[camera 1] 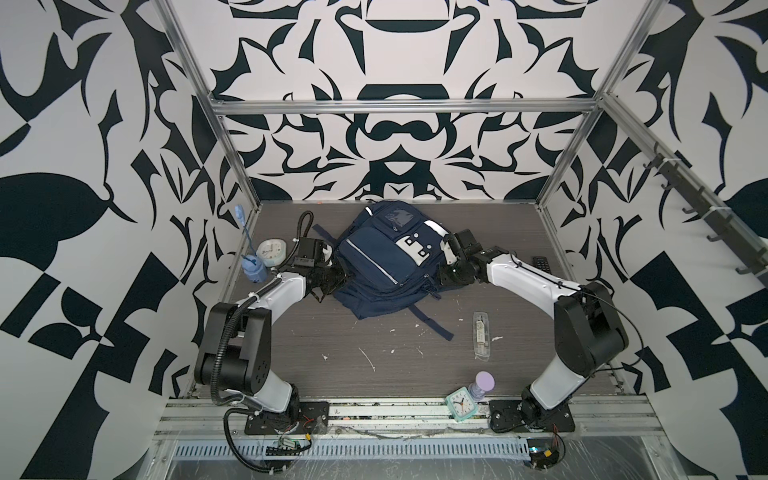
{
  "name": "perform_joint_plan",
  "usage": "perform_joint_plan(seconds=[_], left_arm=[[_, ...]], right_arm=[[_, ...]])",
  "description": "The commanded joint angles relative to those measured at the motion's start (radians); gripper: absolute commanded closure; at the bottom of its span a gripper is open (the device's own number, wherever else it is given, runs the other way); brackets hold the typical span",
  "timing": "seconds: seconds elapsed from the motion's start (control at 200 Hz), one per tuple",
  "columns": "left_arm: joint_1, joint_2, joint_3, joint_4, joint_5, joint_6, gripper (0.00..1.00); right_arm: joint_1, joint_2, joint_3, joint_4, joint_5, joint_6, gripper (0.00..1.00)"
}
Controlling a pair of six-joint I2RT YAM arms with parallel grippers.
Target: Pack the student bag
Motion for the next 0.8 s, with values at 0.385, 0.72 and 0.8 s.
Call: perform_joint_plan(seconds=[0.385,0.72,0.8], left_arm=[[-0.020,-0.001,-0.019,-0.008,-0.017,-0.009,0.89],[-0.020,-0.011,-0.032,-0.009,-0.017,-0.011,0.86],[-0.020,-0.013,-0.034,-0.008,-0.017,-0.012,0.86]], right_arm=[[0.096,-0.031,-0.016,0.255,-0.235,0.046,0.32],[0.101,0.086,0.029,0.350,-0.352,0.095,0.26],[0.102,0.102,0.034,0.357,-0.363,0.096,0.26]])
